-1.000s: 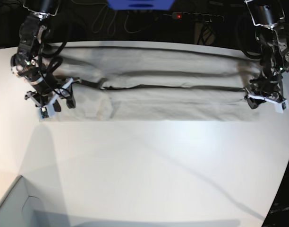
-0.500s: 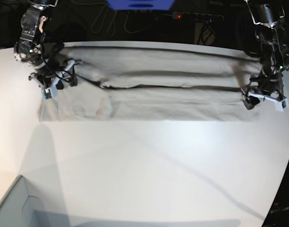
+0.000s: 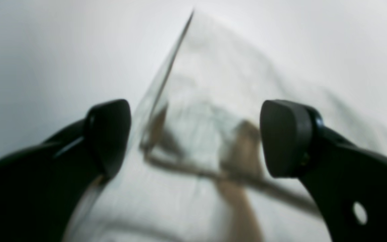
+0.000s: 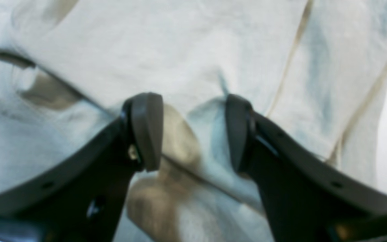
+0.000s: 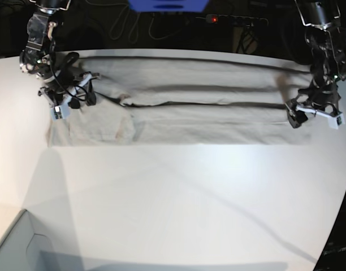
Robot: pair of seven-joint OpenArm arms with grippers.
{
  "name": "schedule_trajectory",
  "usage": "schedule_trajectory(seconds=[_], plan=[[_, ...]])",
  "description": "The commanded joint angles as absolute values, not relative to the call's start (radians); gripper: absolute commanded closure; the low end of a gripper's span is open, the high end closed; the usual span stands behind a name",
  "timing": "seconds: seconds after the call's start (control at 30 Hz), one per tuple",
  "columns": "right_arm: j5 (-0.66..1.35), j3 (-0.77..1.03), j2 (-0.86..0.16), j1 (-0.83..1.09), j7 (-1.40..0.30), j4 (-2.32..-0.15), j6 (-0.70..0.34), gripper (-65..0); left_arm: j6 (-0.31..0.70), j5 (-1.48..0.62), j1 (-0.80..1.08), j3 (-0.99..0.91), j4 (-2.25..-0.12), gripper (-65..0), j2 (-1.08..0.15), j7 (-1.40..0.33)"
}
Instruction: Layout the t-shirt on the table in an organized manner, then fold the t-shirt properly
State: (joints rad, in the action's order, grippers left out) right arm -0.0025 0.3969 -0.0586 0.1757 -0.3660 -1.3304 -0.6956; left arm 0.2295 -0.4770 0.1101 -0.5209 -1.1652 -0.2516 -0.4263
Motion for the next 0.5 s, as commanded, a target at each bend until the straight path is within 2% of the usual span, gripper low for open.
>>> schedule_trajectory(seconds=[0.0,0.27,0.47], plan=[[-0.019,0.398,-0.065,0.177,-0.397,-1.333,-0.698,-30.5,0.234,-0.486,0.108,-0.526,-1.184,-58.9,-0.268,-0.409],[-0.019,0.398,-0.064,0.177,-0.397,-1.333,-0.698,-30.3,0.234,-0.484,0.11,-0.575,-1.164,-58.5,-0.265,-0.409],[-0.019,0.398,-0.062,0.177,-0.397,-1.336,-0.698,-30.3,0.237,-0.484,0.104,-0.575,-1.046,-56.7,-0.265,-0.409]])
